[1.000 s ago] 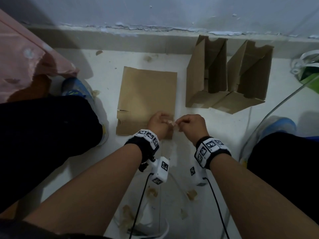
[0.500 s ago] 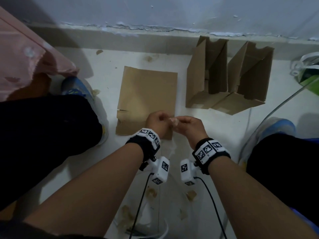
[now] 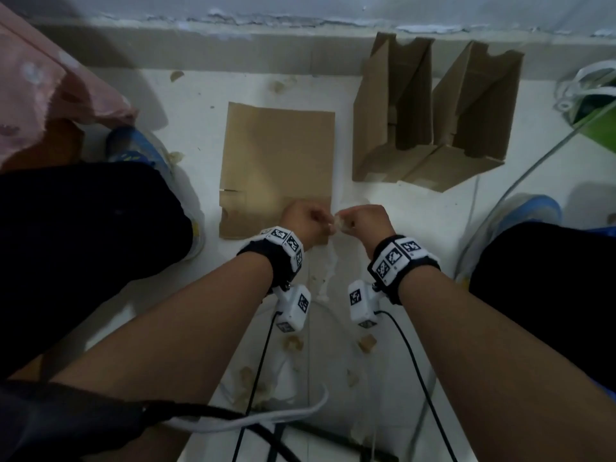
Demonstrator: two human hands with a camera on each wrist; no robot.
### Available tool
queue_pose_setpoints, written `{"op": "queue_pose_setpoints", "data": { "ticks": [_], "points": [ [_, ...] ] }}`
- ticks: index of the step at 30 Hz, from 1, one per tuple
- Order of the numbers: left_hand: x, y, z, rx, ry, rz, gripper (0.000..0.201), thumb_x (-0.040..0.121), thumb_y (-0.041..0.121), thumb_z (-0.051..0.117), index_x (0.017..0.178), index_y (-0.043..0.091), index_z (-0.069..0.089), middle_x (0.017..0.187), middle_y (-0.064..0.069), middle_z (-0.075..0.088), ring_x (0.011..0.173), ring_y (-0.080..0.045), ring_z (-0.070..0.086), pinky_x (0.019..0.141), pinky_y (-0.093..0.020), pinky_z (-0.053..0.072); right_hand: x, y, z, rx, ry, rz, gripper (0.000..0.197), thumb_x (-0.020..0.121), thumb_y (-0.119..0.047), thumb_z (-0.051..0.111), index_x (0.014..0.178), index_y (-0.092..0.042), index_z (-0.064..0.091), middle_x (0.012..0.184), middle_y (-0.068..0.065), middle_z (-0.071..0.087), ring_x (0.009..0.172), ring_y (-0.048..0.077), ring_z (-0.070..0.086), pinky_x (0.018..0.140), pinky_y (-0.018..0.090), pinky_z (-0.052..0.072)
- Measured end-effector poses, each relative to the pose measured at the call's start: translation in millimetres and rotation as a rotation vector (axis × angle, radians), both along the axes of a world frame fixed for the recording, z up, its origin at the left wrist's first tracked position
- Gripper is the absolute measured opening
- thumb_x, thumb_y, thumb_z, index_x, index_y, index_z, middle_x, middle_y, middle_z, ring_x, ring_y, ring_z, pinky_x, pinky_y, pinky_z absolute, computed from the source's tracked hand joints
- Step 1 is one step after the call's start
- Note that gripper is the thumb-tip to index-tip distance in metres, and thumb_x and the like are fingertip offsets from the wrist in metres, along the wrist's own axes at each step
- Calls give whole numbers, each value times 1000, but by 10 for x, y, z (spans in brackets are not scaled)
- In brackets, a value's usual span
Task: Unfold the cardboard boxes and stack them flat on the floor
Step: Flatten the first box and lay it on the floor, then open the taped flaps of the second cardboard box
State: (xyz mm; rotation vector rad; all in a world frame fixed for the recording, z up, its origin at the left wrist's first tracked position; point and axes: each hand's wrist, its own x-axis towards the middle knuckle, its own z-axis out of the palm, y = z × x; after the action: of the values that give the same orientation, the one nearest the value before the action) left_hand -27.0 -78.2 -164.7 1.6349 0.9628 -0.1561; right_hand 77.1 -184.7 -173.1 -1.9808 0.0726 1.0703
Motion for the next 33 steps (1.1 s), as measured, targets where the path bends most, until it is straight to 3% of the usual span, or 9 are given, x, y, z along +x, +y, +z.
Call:
{"op": "queue_pose_setpoints", "data": {
  "ticks": [2, 6, 11, 16, 21, 23, 26, 29, 33],
  "points": [
    [-48, -19, 48, 11, 14, -38, 18, 80, -4, 77, 77, 13, 72, 76, -5, 70, 66, -13, 65, 65, -25, 56, -60, 23, 57, -1, -42, 67, 25, 90, -7, 63, 113, 1, 72, 116, 19, 71, 111, 35, 66, 94, 37, 55],
    [-162, -23, 218, 4, 53, -207, 18, 83, -2, 73, 90, 13, 79, 88, -5, 77, 81, -14, 72, 81, -28, 60, -126, -46, 173, -105, -169, 158, 5, 78, -6, 76, 81, -11, 76, 87, 4, 74, 90, 22, 69, 85, 34, 56],
    [-254, 18, 538, 126, 36, -141, 24, 82, -3, 66, 76, 19, 74, 78, -5, 72, 83, -27, 71, 86, -43, 60, -177, -303, 391, -16, -130, -26, 25, 78, -11, 84, 79, -11, 60, 87, 13, 67, 74, 27, 69, 71, 42, 63],
    [-308, -24, 1013, 289, 46, -173, 10, 85, 4, 69, 87, 12, 76, 92, -6, 74, 92, -22, 69, 85, -29, 55, -365, -530, 706, 125, -189, -63, 33, 81, -18, 84, 67, 1, 61, 84, 28, 67, 83, 37, 73, 65, 42, 64],
    [-356, -233, 1488, 389, 52, -252, 9, 88, 7, 69, 94, 8, 76, 97, -6, 73, 94, -21, 67, 83, -27, 50, -559, -688, 1040, 80, -311, -33, 30, 82, -14, 82, 65, 1, 62, 80, 21, 70, 75, 33, 73, 63, 41, 64],
    [-388, -361, 1620, 410, 46, -283, 10, 89, 9, 69, 95, 8, 77, 98, -6, 73, 92, -20, 66, 82, -27, 49, -618, -700, 1040, -11, -259, 71, 23, 81, -17, 81, 71, 0, 69, 83, 18, 73, 73, 30, 74, 67, 42, 64],
    [-509, -590, 1775, 440, 37, -343, 12, 91, 10, 69, 100, 8, 76, 99, -6, 71, 88, -16, 60, 79, -25, 44, -812, -795, 923, -281, -45, 572, 26, 79, -29, 83, 90, -7, 75, 104, 12, 75, 92, 19, 71, 84, 37, 61],
    [-634, -743, 1813, 472, 56, -389, 15, 91, 9, 68, 104, 6, 76, 104, -8, 72, 87, -16, 60, 78, -24, 44, -1028, -923, 883, -362, 3, 572, 36, 86, -31, 79, 110, -6, 74, 124, 11, 71, 110, 22, 68, 99, 39, 55],
    [-762, -790, 1891, 504, 53, -404, 16, 93, 12, 67, 105, 6, 76, 109, -9, 74, 100, -22, 67, 82, -27, 48, -1080, -989, 1014, -312, -196, 678, 48, 104, -35, 54, 149, -17, 49, 148, -5, 54, 131, 15, 53, 102, 20, 40]
  ]
}}
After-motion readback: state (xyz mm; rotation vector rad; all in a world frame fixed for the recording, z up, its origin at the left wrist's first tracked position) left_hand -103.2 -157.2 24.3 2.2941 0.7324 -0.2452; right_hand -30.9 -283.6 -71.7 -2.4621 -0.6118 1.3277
